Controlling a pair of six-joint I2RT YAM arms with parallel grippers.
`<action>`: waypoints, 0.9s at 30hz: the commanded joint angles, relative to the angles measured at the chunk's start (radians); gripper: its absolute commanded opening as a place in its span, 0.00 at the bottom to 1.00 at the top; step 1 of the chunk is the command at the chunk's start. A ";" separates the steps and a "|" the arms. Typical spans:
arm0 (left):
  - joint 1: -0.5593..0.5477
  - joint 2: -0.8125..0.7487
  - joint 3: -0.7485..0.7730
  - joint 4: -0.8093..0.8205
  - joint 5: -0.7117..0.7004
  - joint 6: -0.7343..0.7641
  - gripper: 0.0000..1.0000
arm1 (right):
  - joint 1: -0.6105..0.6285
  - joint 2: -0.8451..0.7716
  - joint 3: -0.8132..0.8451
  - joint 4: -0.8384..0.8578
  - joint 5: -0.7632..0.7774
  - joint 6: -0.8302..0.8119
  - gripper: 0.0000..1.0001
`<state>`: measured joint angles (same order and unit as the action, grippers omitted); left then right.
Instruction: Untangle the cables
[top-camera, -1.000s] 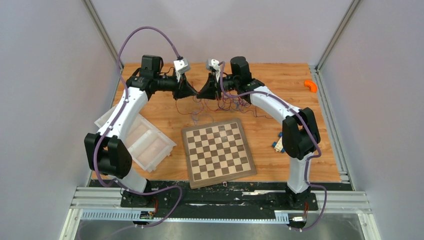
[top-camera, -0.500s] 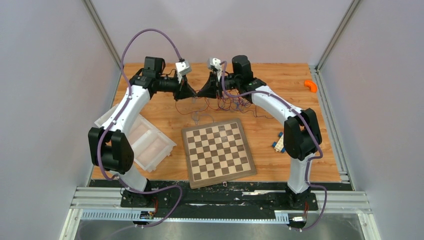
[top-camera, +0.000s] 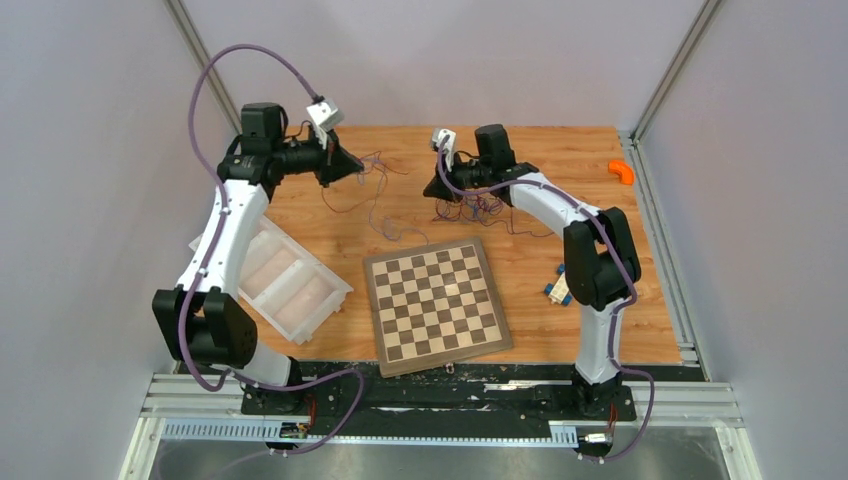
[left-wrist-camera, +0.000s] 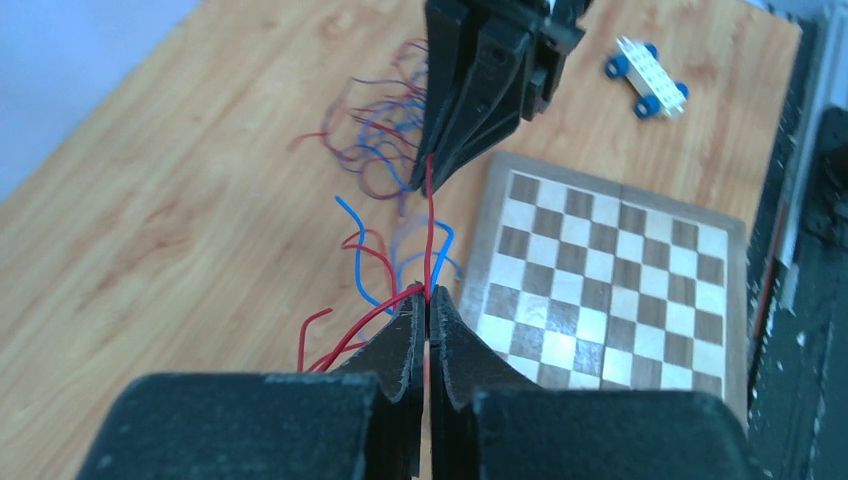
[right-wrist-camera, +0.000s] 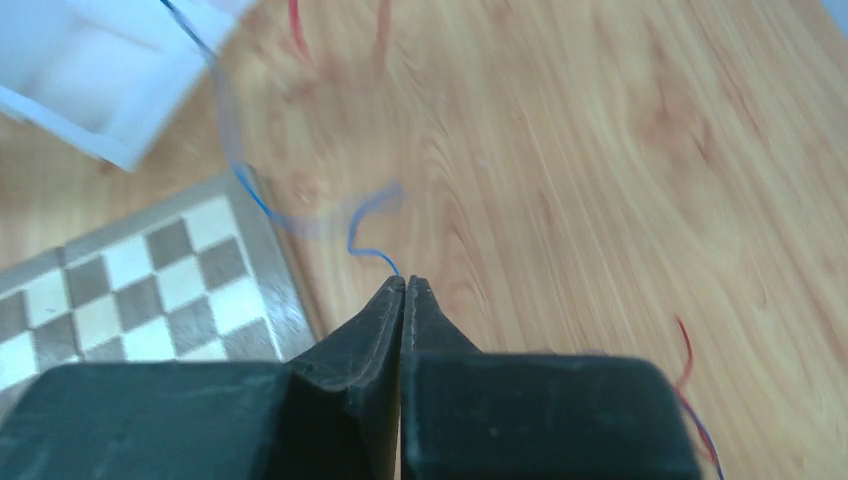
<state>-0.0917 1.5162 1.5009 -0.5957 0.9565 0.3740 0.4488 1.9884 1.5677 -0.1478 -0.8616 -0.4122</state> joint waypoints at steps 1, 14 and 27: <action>0.043 -0.067 0.022 0.163 -0.009 -0.189 0.00 | -0.052 0.033 0.016 -0.029 0.086 -0.022 0.02; 0.050 -0.058 -0.012 0.464 -0.008 -0.627 0.00 | 0.000 -0.029 -0.081 0.473 -0.246 0.587 0.92; 0.096 -0.044 -0.015 0.581 0.000 -0.834 0.00 | 0.130 0.204 0.053 0.603 0.025 0.603 0.34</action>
<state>-0.0319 1.4803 1.4841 -0.0761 0.9424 -0.3878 0.5739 2.1162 1.5616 0.4412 -0.9657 0.2150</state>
